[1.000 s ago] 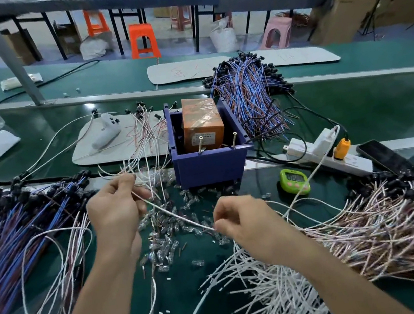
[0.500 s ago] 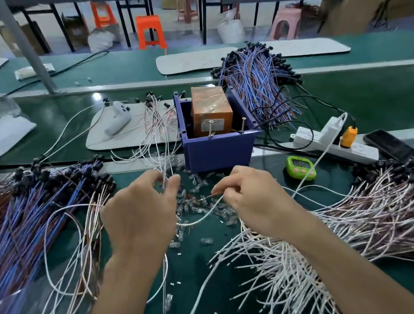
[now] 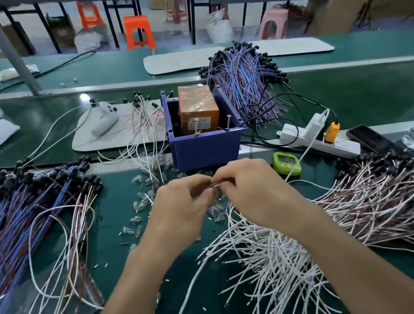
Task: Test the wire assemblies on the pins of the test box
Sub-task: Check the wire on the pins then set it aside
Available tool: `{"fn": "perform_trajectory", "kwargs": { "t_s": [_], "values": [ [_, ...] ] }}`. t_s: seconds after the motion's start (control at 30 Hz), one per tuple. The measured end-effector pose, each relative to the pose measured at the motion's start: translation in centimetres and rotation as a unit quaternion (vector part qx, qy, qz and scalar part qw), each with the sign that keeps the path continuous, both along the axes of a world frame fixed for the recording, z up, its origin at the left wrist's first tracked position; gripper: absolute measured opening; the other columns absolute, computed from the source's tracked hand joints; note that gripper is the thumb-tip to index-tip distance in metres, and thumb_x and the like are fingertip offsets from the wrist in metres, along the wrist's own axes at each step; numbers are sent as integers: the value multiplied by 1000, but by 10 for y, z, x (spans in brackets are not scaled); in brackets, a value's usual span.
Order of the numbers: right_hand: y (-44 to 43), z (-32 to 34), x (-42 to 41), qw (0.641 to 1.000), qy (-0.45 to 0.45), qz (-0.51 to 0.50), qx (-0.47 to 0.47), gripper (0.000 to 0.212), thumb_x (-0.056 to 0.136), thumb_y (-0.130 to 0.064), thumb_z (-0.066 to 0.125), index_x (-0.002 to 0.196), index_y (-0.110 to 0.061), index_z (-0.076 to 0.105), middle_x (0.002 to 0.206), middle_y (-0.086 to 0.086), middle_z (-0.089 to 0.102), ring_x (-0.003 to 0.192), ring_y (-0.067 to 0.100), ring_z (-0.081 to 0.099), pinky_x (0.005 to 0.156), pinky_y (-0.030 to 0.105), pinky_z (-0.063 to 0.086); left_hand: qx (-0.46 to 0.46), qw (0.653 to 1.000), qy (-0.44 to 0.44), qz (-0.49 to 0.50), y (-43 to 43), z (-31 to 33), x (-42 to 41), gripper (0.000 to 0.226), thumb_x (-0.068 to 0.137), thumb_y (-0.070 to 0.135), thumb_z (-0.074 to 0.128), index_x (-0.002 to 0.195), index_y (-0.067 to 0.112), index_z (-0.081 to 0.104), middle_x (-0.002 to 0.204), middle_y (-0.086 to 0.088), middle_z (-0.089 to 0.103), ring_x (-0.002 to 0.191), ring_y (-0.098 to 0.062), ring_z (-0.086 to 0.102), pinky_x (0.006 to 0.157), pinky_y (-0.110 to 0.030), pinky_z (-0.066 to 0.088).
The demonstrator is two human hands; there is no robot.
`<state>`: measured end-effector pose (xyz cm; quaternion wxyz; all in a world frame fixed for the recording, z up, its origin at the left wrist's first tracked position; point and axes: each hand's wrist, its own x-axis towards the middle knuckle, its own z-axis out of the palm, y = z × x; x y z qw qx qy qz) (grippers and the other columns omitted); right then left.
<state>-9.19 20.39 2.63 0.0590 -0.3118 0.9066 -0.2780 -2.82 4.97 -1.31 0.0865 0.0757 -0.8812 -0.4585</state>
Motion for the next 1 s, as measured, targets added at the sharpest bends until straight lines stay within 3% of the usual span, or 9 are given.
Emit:
{"fn": "perform_trajectory", "kwargs": {
  "t_s": [0.07, 0.2, 0.4, 0.47, 0.57, 0.63, 0.7, 0.83, 1.0],
  "values": [
    [11, 2, 1, 1000, -11, -11, -24, 23, 93, -18, 59, 91, -32, 77, 66, -10, 66, 61, 8, 60, 53, 20, 45, 52, 998, -14, -26, -3, -3, -4, 23, 98, 21, 67, 95, 40, 79, 72, 9, 75, 64, -13, 68, 64, -32, 57],
    [46, 8, -9, 999, -17, -32, -24, 16, 92, -17, 68, 91, -29, 79, 64, -12, 66, 56, 0, 56, 52, 14, 42, 74, 997, -6, -34, -1, -3, -10, 25, 100, 27, 67, 90, 47, 78, 66, 4, 73, 50, -7, 53, 48, -30, 48],
    [125, 22, -36, 995, -35, -81, -43, 22, 93, -20, 74, 86, -40, 81, 71, -11, 70, 55, 15, 57, 49, 27, 43, 134, 988, -33, -67, 11, 2, -18, 26, 99, 26, 68, 91, 49, 79, 66, -2, 72, 59, -16, 55, 61, -37, 47],
    [147, 23, -40, 995, 6, -99, -22, 22, 90, -18, 76, 89, -39, 83, 69, -17, 68, 58, 3, 59, 50, 14, 41, 133, 985, -46, -99, 25, 5, -23, 24, 99, 25, 68, 91, 45, 80, 63, -2, 70, 57, -13, 53, 57, -30, 44],
    [183, 27, -48, 984, 96, -149, 31, 22, 85, -13, 81, 91, -34, 83, 76, -20, 66, 72, -5, 60, 71, 4, 39, 108, 983, -64, -133, 44, 9, -29, 20, 98, 27, 70, 89, 40, 81, 60, -1, 70, 46, -5, 46, 46, -17, 36],
    [207, 26, -57, 971, 133, -173, 93, 22, 84, -12, 81, 91, -34, 84, 81, -12, 73, 84, 10, 63, 92, 28, 44, 82, 982, -78, -152, 53, 9, -31, 21, 98, 28, 69, 87, 42, 81, 62, -1, 71, 42, -4, 41, 42, -17, 33],
    [228, 21, -66, 955, 153, -200, 155, 23, 85, -12, 78, 90, -34, 83, 91, -7, 78, 95, 21, 64, 105, 38, 34, 48, 979, -102, -167, 60, 8, -33, 24, 99, 30, 67, 86, 45, 79, 64, 2, 73, 43, -6, 41, 42, -20, 34],
    [260, 0, -79, 934, 166, -251, 194, 23, 87, -12, 74, 88, -33, 83, 97, -4, 79, 104, 20, 64, 111, 34, 23, -22, 980, -127, -152, 72, -3, -35, 27, 97, 30, 68, 76, 42, 79, 64, 11, 72, 42, -6, 44, 41, -20, 37],
    [269, -24, -77, 946, 147, -252, 143, 36, 85, 5, 65, 92, -25, 84, 103, -2, 79, 108, 22, 65, 113, 38, 35, -191, 971, -105, -102, 86, -12, -36, 9, 90, 39, 74, 87, 46, 80, 85, 26, 74, 60, 2, 63, 54, -15, 46]
  ]
}}
